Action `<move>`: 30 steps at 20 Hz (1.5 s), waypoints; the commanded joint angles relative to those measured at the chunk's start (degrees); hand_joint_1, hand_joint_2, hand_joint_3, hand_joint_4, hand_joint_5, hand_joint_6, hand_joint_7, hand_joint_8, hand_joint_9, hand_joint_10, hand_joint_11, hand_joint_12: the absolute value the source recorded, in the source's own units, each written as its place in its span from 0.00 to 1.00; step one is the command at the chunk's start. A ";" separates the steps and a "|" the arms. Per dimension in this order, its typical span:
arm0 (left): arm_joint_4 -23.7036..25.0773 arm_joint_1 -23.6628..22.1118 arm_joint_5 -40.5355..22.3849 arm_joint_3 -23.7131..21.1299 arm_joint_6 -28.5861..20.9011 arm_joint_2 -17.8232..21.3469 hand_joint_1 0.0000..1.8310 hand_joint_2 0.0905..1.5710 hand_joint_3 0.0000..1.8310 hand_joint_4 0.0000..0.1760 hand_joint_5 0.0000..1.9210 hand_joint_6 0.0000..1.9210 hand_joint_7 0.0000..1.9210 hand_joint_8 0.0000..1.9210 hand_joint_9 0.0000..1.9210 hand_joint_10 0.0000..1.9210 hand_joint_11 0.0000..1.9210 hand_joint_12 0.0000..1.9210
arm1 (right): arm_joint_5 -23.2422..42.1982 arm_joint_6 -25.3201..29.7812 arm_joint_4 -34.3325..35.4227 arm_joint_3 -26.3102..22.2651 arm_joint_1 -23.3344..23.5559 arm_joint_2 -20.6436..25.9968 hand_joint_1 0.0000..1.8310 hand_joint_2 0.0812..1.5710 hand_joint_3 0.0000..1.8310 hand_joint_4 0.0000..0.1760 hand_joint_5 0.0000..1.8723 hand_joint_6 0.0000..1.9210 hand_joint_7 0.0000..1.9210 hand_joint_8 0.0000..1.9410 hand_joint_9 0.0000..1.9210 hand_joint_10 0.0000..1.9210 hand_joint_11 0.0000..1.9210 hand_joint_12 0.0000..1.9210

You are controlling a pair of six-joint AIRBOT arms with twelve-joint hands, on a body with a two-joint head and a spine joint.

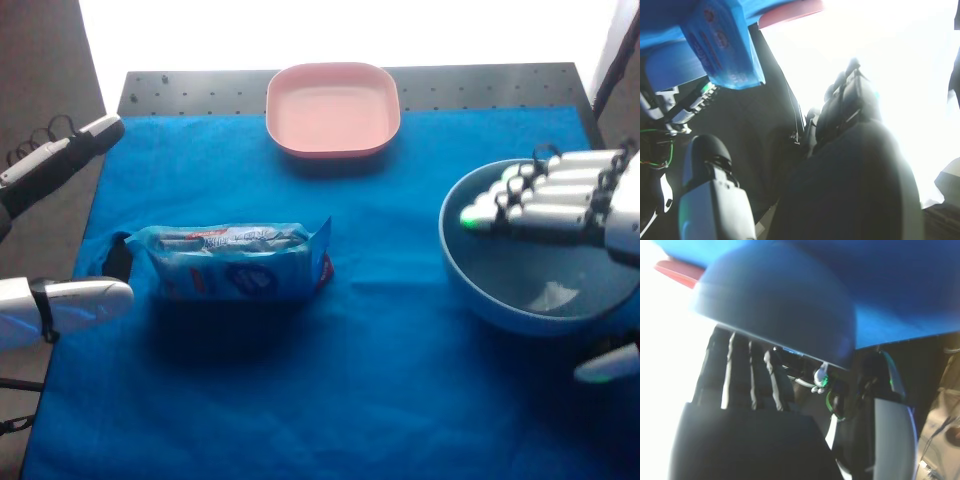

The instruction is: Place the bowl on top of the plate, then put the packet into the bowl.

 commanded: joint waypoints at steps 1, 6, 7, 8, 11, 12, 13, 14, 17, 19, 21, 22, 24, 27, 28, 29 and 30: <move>-0.41 -0.28 -7.26 0.32 -0.30 -0.41 0.37 0.59 0.00 0.97 0.00 0.00 0.00 0.00 0.00 0.00 0.00 0.00 | 4.51 0.32 2.06 0.37 0.57 -0.19 0.40 0.57 0.00 0.00 0.13 0.00 0.12 0.00 0.13 0.00 0.00 0.33; -0.41 -0.27 -7.32 0.32 -0.35 -0.43 0.36 0.58 0.00 0.97 0.00 0.00 0.00 0.00 0.00 0.00 0.00 0.00 | 2.36 0.32 0.85 1.03 0.56 -1.71 0.45 0.62 0.00 0.00 0.28 0.00 0.25 0.00 0.25 0.01 0.06 0.43; -0.41 -0.27 -7.31 0.32 -0.36 -0.44 0.37 0.59 0.00 0.96 0.00 0.00 0.00 0.00 0.00 0.00 0.00 0.00 | 2.24 0.32 0.85 1.19 0.55 -1.98 0.48 0.69 0.00 0.00 0.32 0.01 0.28 0.00 0.28 0.01 0.08 0.45; -0.41 -0.26 -7.30 0.33 -0.38 -0.47 0.37 0.59 0.00 0.93 0.00 0.00 0.00 0.00 0.00 0.00 0.00 0.00 | 2.03 0.32 0.85 1.50 0.55 -2.52 0.50 0.75 0.01 0.00 0.35 0.01 0.28 0.00 0.28 0.00 0.07 0.46; -0.40 -0.25 -7.24 0.34 -0.48 -0.47 0.38 0.60 0.00 0.99 0.00 0.00 0.00 0.00 0.00 0.00 0.00 0.00 | 1.92 0.33 0.84 1.91 0.55 -3.48 0.69 0.80 0.00 0.00 0.45 0.01 0.35 0.00 0.33 0.01 0.11 0.52; -0.40 -0.25 -7.25 0.35 -0.49 -0.47 0.38 0.60 0.00 1.00 0.00 0.00 0.00 0.00 0.00 0.00 0.00 0.00 | 1.92 0.33 0.86 2.04 0.55 -3.74 0.62 0.80 0.00 0.00 0.41 0.56 0.44 0.01 0.39 0.01 0.14 0.59; -0.40 -0.25 -7.25 0.36 -0.50 -0.48 0.38 0.60 0.00 1.00 0.00 0.00 0.00 0.00 0.00 0.00 0.00 0.00 | 1.93 0.33 0.87 2.23 0.56 -4.11 0.62 0.80 0.00 0.00 0.41 0.56 0.44 0.01 0.39 0.01 0.14 0.59; -0.40 -0.25 -7.25 0.37 -0.50 -0.50 0.37 0.60 0.00 1.00 0.00 0.00 0.00 0.00 0.00 0.00 0.00 0.00 | 1.93 0.34 0.89 2.37 0.56 -4.30 0.69 0.67 0.00 0.00 0.57 0.54 0.59 0.26 0.54 0.05 0.25 0.63; -0.40 -0.25 -7.31 0.38 -0.51 -0.51 0.38 0.61 0.00 1.00 0.00 0.00 0.00 0.00 0.00 0.00 0.00 0.00 | 1.96 0.36 1.61 2.77 0.57 -4.84 0.66 0.43 0.67 0.00 0.46 0.95 0.52 0.91 0.68 0.90 0.62 0.94; -0.40 -0.24 -7.36 0.38 -0.51 -0.56 0.37 0.61 0.00 0.96 0.00 0.00 0.00 0.00 0.00 0.00 0.00 0.00 | 2.00 0.36 2.49 3.08 0.60 -5.05 0.65 0.34 0.85 0.00 0.50 0.99 0.56 0.98 0.78 0.98 0.73 0.99; -0.41 -0.23 -7.39 0.35 -0.53 -0.61 0.37 0.61 0.00 1.00 0.00 0.00 0.00 0.00 0.00 0.00 0.00 0.00 | 2.08 0.36 3.79 3.28 0.81 -5.06 0.62 0.47 0.68 0.00 0.37 0.96 0.46 1.00 0.70 1.00 0.69 1.00; -0.41 -0.21 -7.43 0.34 -0.55 -0.64 0.37 0.61 0.00 0.92 0.00 0.00 0.00 0.00 0.00 0.00 0.00 0.00 | 2.43 0.36 4.14 3.41 1.06 -5.05 0.61 0.51 0.62 0.00 0.34 0.96 0.43 1.00 0.68 1.00 0.67 1.00; -0.41 -0.20 -7.54 0.32 -0.58 -0.67 0.37 0.62 0.00 0.91 0.00 0.00 0.00 0.00 0.00 0.00 0.00 0.00 | 3.35 0.36 4.68 3.61 1.78 -5.00 0.60 0.55 0.57 0.00 0.31 0.95 0.41 1.00 0.65 1.00 0.64 1.00; -0.43 -0.20 -7.63 0.32 -0.67 -0.80 0.37 0.62 0.00 0.90 0.00 0.00 0.00 0.00 0.00 0.00 0.00 0.00 | 4.83 0.36 4.99 3.69 3.38 -4.98 0.58 0.63 0.45 0.00 0.30 0.93 0.35 1.00 0.63 1.00 0.64 1.00; -0.43 -0.19 -7.65 0.32 -0.71 -0.85 0.37 0.61 0.00 0.90 0.00 0.00 0.00 0.00 0.00 0.00 0.00 0.00 | 5.40 0.35 5.10 3.70 3.69 -4.97 0.58 0.61 0.47 0.00 0.31 0.93 0.35 1.00 0.63 1.00 0.62 1.00; -0.43 -0.18 -7.69 0.32 -0.73 -0.92 0.37 0.61 0.00 0.89 0.00 0.00 0.00 0.00 0.00 0.00 0.00 0.00 | 6.07 0.35 5.38 3.73 3.91 -4.94 0.60 0.55 0.54 0.00 0.34 0.93 0.39 1.00 0.67 1.00 0.65 1.00; -0.43 -0.17 -7.69 0.32 -0.74 -0.96 0.36 0.61 0.00 0.87 0.00 0.00 0.00 0.00 0.00 0.00 0.00 0.00 | 7.20 0.35 5.95 3.83 4.09 -4.90 0.61 0.49 0.63 0.00 0.38 0.93 0.43 1.00 0.71 1.00 0.68 1.00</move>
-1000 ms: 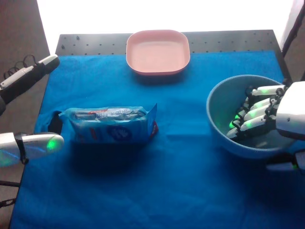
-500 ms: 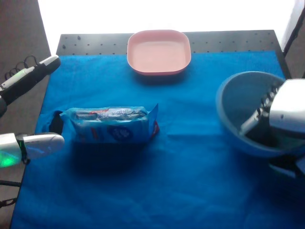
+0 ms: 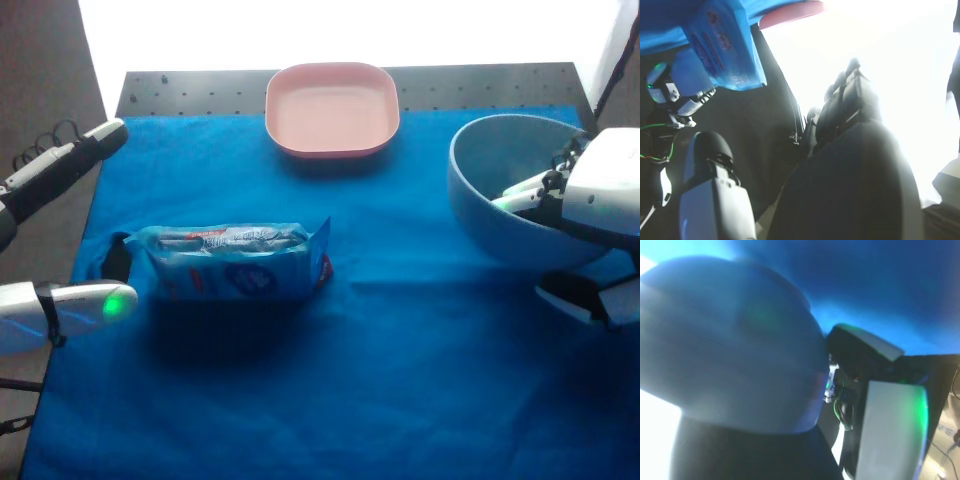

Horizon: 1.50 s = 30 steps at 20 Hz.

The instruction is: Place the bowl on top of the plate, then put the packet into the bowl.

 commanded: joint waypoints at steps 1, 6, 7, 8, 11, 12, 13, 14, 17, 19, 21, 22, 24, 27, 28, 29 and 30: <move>-0.67 -0.28 -7.34 0.21 -0.46 -0.17 0.36 0.61 0.00 0.86 0.00 0.00 0.00 0.00 0.00 0.00 0.00 0.00 | 7.82 -0.03 2.81 0.37 1.23 0.07 0.63 0.41 0.73 0.00 0.42 0.94 0.49 1.00 0.75 1.00 0.71 1.00; -0.67 -0.25 -7.43 0.21 -0.50 -0.17 0.36 0.61 0.00 0.78 0.00 0.00 0.00 0.00 0.00 0.00 0.00 0.00 | 10.76 -0.69 5.78 1.10 4.01 0.08 0.48 0.58 0.54 0.00 0.34 1.00 0.64 1.00 0.74 1.00 0.76 1.00; -0.67 -0.25 -7.45 0.25 -0.50 -0.26 0.35 0.61 0.00 0.72 0.00 0.00 0.00 0.00 0.00 0.00 0.00 0.00 | 10.76 -2.98 7.65 1.55 5.04 -0.55 0.48 0.55 0.58 0.00 0.37 1.00 0.68 1.00 0.76 1.00 0.76 1.00; -0.67 -0.25 -7.47 0.25 -0.50 -0.28 0.35 0.61 0.00 0.72 0.00 0.00 0.00 0.00 0.00 0.00 0.00 0.00 | 10.77 -2.98 8.05 1.98 5.19 -0.93 0.48 0.55 0.58 0.00 0.37 1.00 0.68 1.00 0.76 1.00 0.76 1.00; -0.66 -0.25 -7.47 0.26 -0.50 -0.28 0.35 0.61 0.00 0.68 0.00 0.00 0.00 0.00 0.00 0.00 0.00 0.00 | 10.76 -2.98 9.63 4.15 6.25 -3.20 0.51 0.53 0.61 0.00 0.38 1.00 0.70 1.00 0.78 1.00 0.80 1.00; -0.66 -0.25 -7.47 0.27 -0.50 -0.28 0.35 0.61 0.00 0.69 0.00 0.00 0.00 0.00 0.00 0.00 0.00 0.00 | 10.74 -2.98 10.11 5.13 6.85 -4.27 0.52 0.50 0.64 0.00 0.39 1.00 0.70 1.00 0.78 1.00 0.81 1.00; -0.64 -0.25 -7.45 0.29 -0.50 -0.28 0.35 0.61 0.00 0.61 0.00 0.00 0.00 0.00 0.00 0.00 0.00 0.00 | 10.71 -2.98 10.30 5.76 7.35 -4.92 0.53 0.48 0.67 0.00 0.41 1.00 0.71 1.00 0.79 1.00 0.82 1.00; -0.63 -0.25 -7.42 0.33 -0.50 -0.31 0.35 0.61 0.00 0.63 0.00 0.00 0.00 0.00 0.00 0.00 0.00 0.00 | 10.66 -2.98 10.41 6.43 8.01 -5.65 0.53 0.48 0.67 0.00 0.41 1.00 0.70 1.00 0.79 1.00 0.82 1.00; -0.63 -0.26 -7.33 0.42 -0.53 -0.40 0.34 0.61 0.00 0.56 0.00 0.00 0.00 0.00 0.00 0.00 0.00 0.00 | 9.97 -2.98 10.45 8.64 10.27 -8.18 0.54 0.55 0.59 0.00 0.41 1.00 0.70 1.00 0.78 1.00 0.82 1.00; -0.52 -0.27 -7.29 0.50 -0.56 -0.45 0.33 0.61 0.00 0.49 0.00 0.00 0.00 0.00 0.00 0.00 0.00 0.00 | 8.89 -2.98 10.43 10.07 11.80 -9.70 0.65 0.32 0.89 0.00 0.51 0.98 0.59 1.00 0.77 1.00 0.80 1.00; -0.44 -0.28 -7.26 0.55 -0.60 -0.46 0.33 0.61 0.00 0.42 0.00 0.00 0.00 0.00 0.00 0.00 0.00 0.00 | 7.94 -2.98 10.43 11.47 12.96 -11.27 0.74 0.34 0.84 0.00 0.58 1.00 0.52 1.00 0.76 1.00 0.80 1.00; -0.41 -0.28 -7.26 0.59 -0.63 -0.50 0.33 0.61 0.00 0.52 0.00 0.00 0.00 0.00 0.00 0.00 0.00 0.00 | 7.09 -2.98 10.43 12.59 13.84 -12.56 0.66 0.29 0.94 0.00 0.54 0.99 0.60 1.00 0.76 1.00 0.79 1.00; -0.26 -0.31 -7.14 0.74 -0.73 -0.62 0.34 0.61 0.00 0.43 0.00 0.00 0.00 0.00 0.00 0.00 0.00 0.00 | 4.95 -2.98 10.38 15.20 15.90 -15.54 0.65 0.30 0.93 0.33 0.53 1.00 0.58 1.00 0.77 1.00 0.79 1.00; -0.02 -0.39 -6.89 1.13 -1.09 -0.92 0.34 0.60 0.00 0.45 0.00 0.00 0.00 0.00 0.00 0.00 0.00 0.00 | 2.30 -2.98 9.81 18.54 18.24 -19.45 0.77 0.32 0.88 0.31 0.63 1.00 0.54 1.00 0.77 1.00 0.79 1.00; 0.10 -0.44 -6.78 1.27 -1.21 -1.01 0.34 0.60 0.00 0.45 0.00 0.00 0.00 0.00 0.00 0.00 0.00 0.00 | 1.51 -2.98 9.74 19.67 18.89 -20.77 0.77 0.32 0.88 0.31 0.63 1.00 0.54 1.00 0.77 1.00 0.79 1.00; 0.34 -0.66 -6.50 1.49 -1.34 -1.21 0.35 0.60 0.00 0.55 0.00 0.00 0.00 0.00 0.00 0.00 0.00 0.00 | 0.00 -2.98 9.55 21.60 19.68 -23.08 0.54 0.77 0.33 0.40 0.62 1.00 0.69 1.00 0.78 1.00 0.80 1.00; 0.37 -0.71 -6.47 1.52 -1.34 -1.23 0.36 0.59 0.00 0.59 0.00 0.00 0.00 0.00 0.00 0.00 0.00 0.00 | -0.29 -2.98 9.49 21.74 19.77 -23.30 0.56 0.81 0.29 0.42 0.62 1.00 0.69 1.00 0.76 1.00 0.79 1.00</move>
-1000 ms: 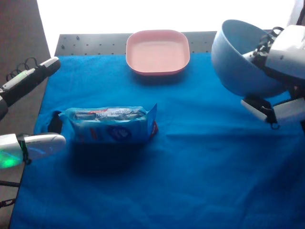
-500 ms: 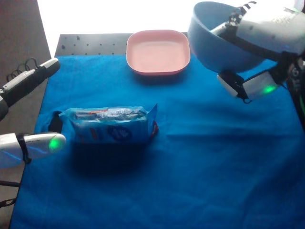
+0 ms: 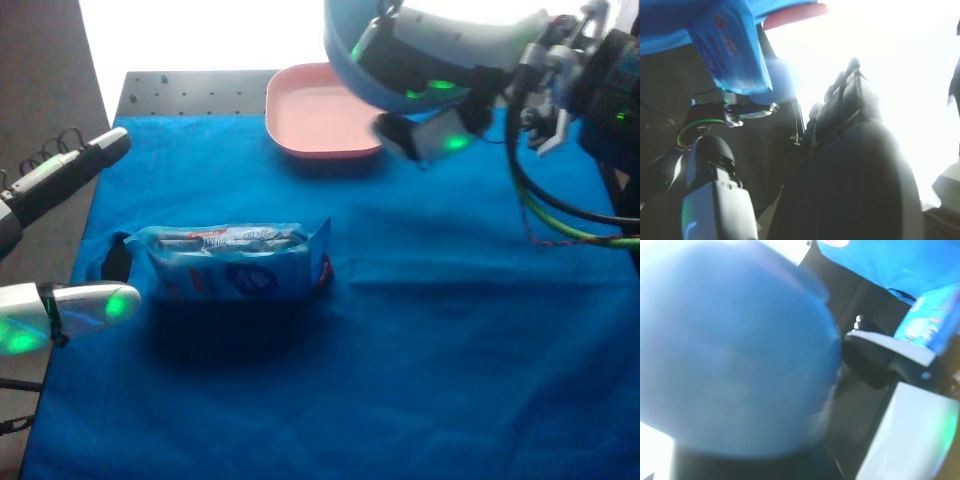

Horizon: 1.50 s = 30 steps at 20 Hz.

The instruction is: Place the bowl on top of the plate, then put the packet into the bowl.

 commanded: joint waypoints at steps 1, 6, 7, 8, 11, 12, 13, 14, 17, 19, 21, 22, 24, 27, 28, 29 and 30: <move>-0.28 -0.78 -6.83 0.32 -0.42 -0.37 0.37 0.58 0.00 0.61 0.00 0.00 0.00 0.00 0.00 0.00 0.00 0.00 | 4.37 -0.01 1.73 0.92 1.34 -0.85 0.60 0.80 0.27 0.42 0.60 1.00 0.69 1.00 0.76 1.00 0.77 1.00; 0.68 -2.15 -6.13 1.07 -0.47 -0.93 0.39 0.55 0.00 0.73 0.00 0.00 0.00 0.00 0.00 0.00 0.00 0.00 | -0.08 -0.01 1.64 5.97 1.93 -6.42 0.74 0.86 0.00 0.41 0.56 1.00 0.72 1.00 0.80 1.00 0.81 1.00; 1.03 -2.68 -5.77 1.32 -0.51 -1.12 0.40 0.55 0.00 0.73 0.00 0.00 0.00 0.00 0.00 0.00 0.00 0.00 | -1.14 -0.01 1.64 6.92 2.18 -7.32 0.78 0.91 0.02 0.39 0.58 1.00 0.71 1.00 0.79 1.00 0.80 1.00; 1.33 -3.11 -5.50 1.57 -0.62 -1.32 0.40 0.55 0.00 0.78 0.00 0.00 0.00 0.00 0.00 0.00 0.00 0.00 | -2.10 -0.01 1.64 7.74 2.42 -8.02 0.75 0.92 0.02 0.39 0.58 1.00 0.70 1.00 0.77 1.00 0.78 1.00; 2.36 -4.37 -4.74 2.27 -0.96 -1.90 0.39 0.55 0.00 0.79 0.00 0.00 0.00 0.00 0.00 0.00 0.00 0.00 | -4.41 -0.01 1.21 9.79 2.77 -9.73 0.80 0.91 0.02 0.34 0.56 1.00 0.67 1.00 0.75 1.00 0.79 1.00; 2.64 -4.72 -4.48 2.45 -1.05 -2.05 0.39 0.55 0.00 0.72 0.00 0.00 0.00 0.00 0.00 0.00 0.00 0.00 | -4.94 -0.01 0.83 10.19 2.89 -10.09 0.81 0.88 0.01 0.32 0.57 1.00 0.67 1.00 0.75 1.00 0.78 1.00; 2.78 -4.89 -4.36 2.61 -1.14 -2.19 0.39 0.55 0.00 0.70 0.00 0.00 0.00 0.00 0.00 0.00 0.00 0.00 | -5.32 -0.01 0.67 10.56 2.91 -10.46 0.85 0.87 0.00 0.32 0.59 1.00 0.67 1.00 0.75 1.00 0.79 1.00; 2.82 -4.97 -4.31 2.72 -1.23 -2.30 0.40 0.55 0.00 0.71 0.00 0.00 0.00 0.00 0.00 0.00 0.00 0.00 | -5.58 -0.01 0.51 10.91 2.95 -10.80 0.85 0.86 0.00 0.32 0.59 1.00 0.68 1.00 0.76 1.00 0.80 1.00; 2.90 -5.05 -4.27 2.85 -1.38 -2.37 0.39 0.55 0.00 0.66 0.00 0.00 0.00 0.00 0.00 0.00 0.00 0.00 | -6.21 -0.01 0.28 12.36 3.43 -12.19 0.90 0.83 0.00 0.40 0.56 1.00 0.61 1.00 0.70 1.00 0.75 1.00; 3.03 -5.21 -4.24 2.91 -1.43 -2.43 0.40 0.55 0.00 0.60 0.00 0.00 0.00 0.00 0.00 0.00 0.00 0.00 | -6.58 -0.01 0.24 12.88 3.78 -12.68 0.87 0.85 0.00 0.43 0.55 1.00 0.59 1.00 0.67 1.00 0.72 1.00; 3.17 -5.44 -4.09 2.93 -1.45 -2.51 0.40 0.55 0.00 0.66 0.00 0.00 0.00 0.00 0.00 0.00 0.00 0.00 | -6.81 -0.01 0.14 13.16 4.14 -13.12 0.83 0.84 0.00 0.11 0.53 1.00 0.57 1.00 0.65 1.00 0.66 1.00; 3.25 -5.55 -4.03 2.97 -1.46 -2.58 0.40 0.55 0.00 0.65 0.00 0.00 0.00 0.00 0.00 0.00 0.00 0.00 | -6.83 -0.01 0.13 13.18 4.19 -13.20 0.86 0.84 0.00 0.01 0.54 1.00 0.58 1.00 0.66 1.00 0.67 1.00; 3.29 -5.62 -3.99 3.02 -1.53 -2.65 0.40 0.56 0.00 0.56 0.00 0.00 0.00 0.00 0.00 0.00 0.00 0.00 | -6.83 -0.01 0.13 13.16 4.20 -13.24 0.88 0.83 0.00 0.00 0.51 0.99 0.59 1.00 0.67 1.00 0.69 1.00; 3.31 -5.63 -4.07 3.00 -1.68 -2.65 0.40 0.55 0.00 0.57 0.00 0.00 0.00 0.00 0.00 0.00 0.00 0.00 | -6.83 -0.01 0.15 13.17 4.17 -13.21 0.63 0.83 0.01 0.00 0.36 0.84 0.47 0.98 0.56 1.00 0.59 1.00; 3.33 -5.64 -4.08 2.99 -1.71 -2.65 0.41 0.56 0.00 0.54 0.00 0.00 0.00 0.00 0.00 0.00 0.00 0.00 | -6.83 -0.01 0.16 13.17 4.16 -13.21 0.64 0.82 0.00 0.00 0.35 0.77 0.38 0.81 0.50 0.88 0.52 0.99; 3.33 -5.64 -4.14 2.98 -1.75 -2.66 0.40 0.56 0.00 0.50 0.00 0.00 0.00 0.00 0.00 0.00 0.00 0.00 | -6.83 -0.01 0.16 13.16 4.16 -13.23 0.69 0.81 0.00 0.00 0.38 0.34 0.36 0.78 0.49 0.83 0.50 0.98; 3.33 -5.66 -4.17 2.98 -1.78 -2.67 0.39 0.56 0.00 0.52 0.00 0.00 0.00 0.00 0.00 0.00 0.00 0.00 | -6.83 -0.01 0.16 13.14 4.14 -13.39 0.69 0.83 0.00 0.00 0.39 0.11 0.33 0.81 0.45 0.87 0.49 0.99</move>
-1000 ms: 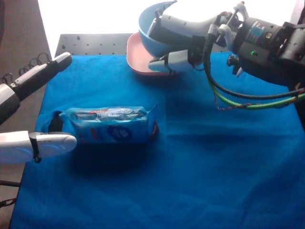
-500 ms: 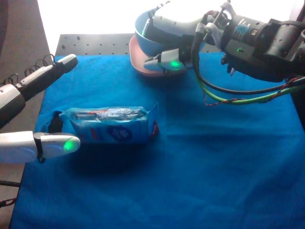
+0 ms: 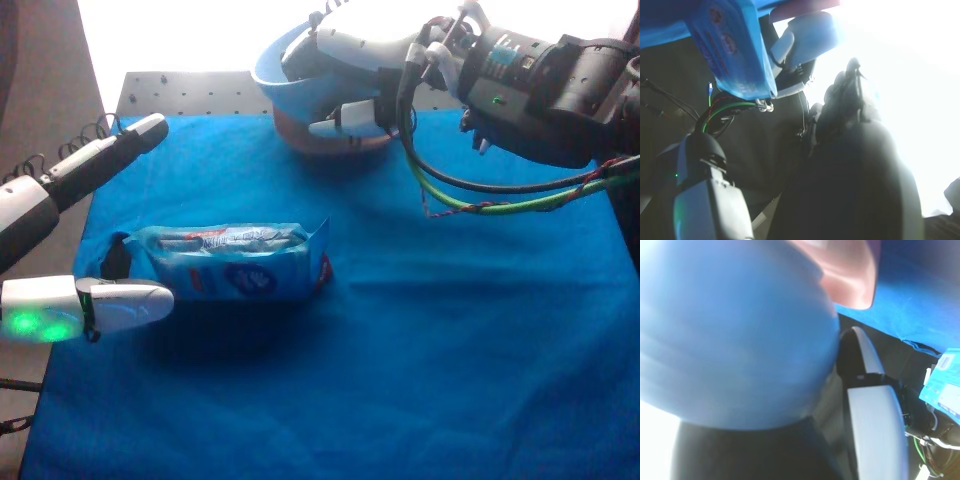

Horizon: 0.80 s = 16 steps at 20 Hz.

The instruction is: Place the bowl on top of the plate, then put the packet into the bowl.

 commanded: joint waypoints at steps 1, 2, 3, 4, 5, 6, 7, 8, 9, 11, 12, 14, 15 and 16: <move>-0.65 -0.61 -7.06 0.22 -0.59 -0.20 0.39 0.56 0.00 0.53 0.00 0.00 0.00 0.00 0.00 0.00 0.00 0.00 | 5.91 0.03 1.31 0.17 0.97 -0.27 0.69 0.83 0.00 0.00 0.38 0.03 0.32 0.81 0.41 0.78 0.44 0.93; -0.65 -0.61 -7.06 0.22 -0.62 -0.21 0.39 0.56 0.00 0.52 0.00 0.00 0.00 0.00 0.00 0.00 0.00 0.00 | 5.91 0.03 1.30 0.16 0.96 -0.30 0.69 0.83 0.00 0.00 0.35 0.01 0.31 0.82 0.36 0.51 0.31 0.74; -0.65 -0.62 -7.06 0.20 -0.63 -0.22 0.40 0.56 0.00 0.50 0.00 0.00 0.00 0.00 0.00 0.00 0.00 0.00 | 5.91 0.03 1.30 0.15 0.96 -0.29 0.51 0.89 0.01 0.00 0.31 0.00 0.29 0.34 0.36 0.32 0.26 0.61; -0.65 -0.62 -7.08 0.19 -0.64 -0.24 0.39 0.56 0.00 0.50 0.00 0.00 0.00 0.00 0.00 0.00 0.00 0.00 | 5.91 0.04 1.30 0.11 0.96 -0.25 0.45 0.92 0.00 0.00 0.28 0.00 0.30 0.13 0.36 0.26 0.23 0.63; -0.65 -0.62 -7.07 0.17 -0.65 -0.24 0.39 0.56 0.00 0.52 0.00 0.00 0.00 0.00 0.00 0.00 0.00 0.00 | 5.91 0.05 1.30 0.01 0.96 -0.24 0.46 0.92 0.00 0.00 0.26 0.00 0.32 0.05 0.37 0.27 0.21 0.67; -0.66 -0.62 -7.07 0.13 -0.66 -0.24 0.40 0.56 0.00 0.55 0.00 0.00 0.00 0.00 0.00 0.00 0.00 0.00 | 5.91 0.05 1.32 -0.22 0.96 -0.23 0.45 0.92 0.00 0.03 0.25 0.00 0.32 0.02 0.35 0.26 0.20 0.67; -0.66 -0.62 -7.07 0.11 -0.67 -0.24 0.40 0.56 0.00 0.55 0.00 0.00 0.00 0.00 0.00 0.00 0.00 0.00 | 5.91 0.05 1.32 -0.58 0.96 -0.23 0.44 0.92 0.00 0.07 0.25 0.00 0.32 0.01 0.35 0.25 0.19 0.67; -0.67 -0.62 -7.08 0.08 -0.69 -0.24 0.40 0.56 0.00 0.54 0.00 0.00 0.00 0.00 0.00 0.00 0.00 0.00 | 5.91 0.05 1.32 -0.82 0.96 -0.23 0.44 0.92 0.00 0.06 0.25 0.00 0.33 0.01 0.33 0.30 0.17 0.70; -0.68 -0.62 -7.09 0.06 -0.69 -0.24 0.40 0.56 0.00 0.55 0.00 0.00 0.00 0.00 0.00 0.00 0.00 0.00 | 5.92 0.05 1.32 -0.97 0.96 -0.23 0.44 0.93 0.00 0.05 0.25 0.00 0.33 0.00 0.32 0.35 0.17 0.72; -0.69 -0.61 -7.09 0.02 -0.70 -0.24 0.40 0.56 0.00 0.60 0.00 0.00 0.00 0.00 0.00 0.00 0.00 0.00 | 5.93 0.05 1.32 -1.30 0.96 -0.23 0.46 0.92 0.00 0.04 0.25 0.00 0.33 0.00 0.32 0.36 0.17 0.70; -0.70 -0.61 -7.11 -0.02 -0.70 -0.24 0.40 0.56 0.00 0.64 0.00 0.00 0.00 0.00 0.00 0.00 0.00 0.00 | 5.93 0.05 1.31 -1.69 0.96 -0.21 0.44 0.93 0.00 0.09 0.25 0.00 0.33 0.00 0.32 0.36 0.18 0.70; -0.73 -0.61 -7.14 -0.10 -0.70 -0.24 0.40 0.56 0.00 0.60 0.00 0.00 0.00 0.00 0.00 0.00 0.00 0.00 | 5.95 0.05 1.29 -2.84 0.96 0.60 0.41 0.94 0.00 0.12 0.25 0.00 0.32 0.00 0.30 0.35 0.18 0.69; -0.74 -0.61 -7.12 -0.13 -0.70 -0.25 0.40 0.56 0.00 0.64 0.00 0.00 0.00 0.00 0.00 0.00 0.00 0.00 | 5.97 0.06 1.30 -3.21 0.96 1.09 0.39 0.94 0.00 0.12 0.24 0.00 0.32 0.00 0.29 0.36 0.17 0.71; -0.79 -0.60 -7.13 -0.15 -0.71 -0.25 0.41 0.56 0.00 0.65 0.00 0.00 0.00 0.00 0.00 0.00 0.00 0.00 | 5.98 0.06 1.28 -3.48 0.93 1.61 0.36 0.94 0.00 0.09 0.23 0.00 0.31 0.00 0.29 0.35 0.17 0.71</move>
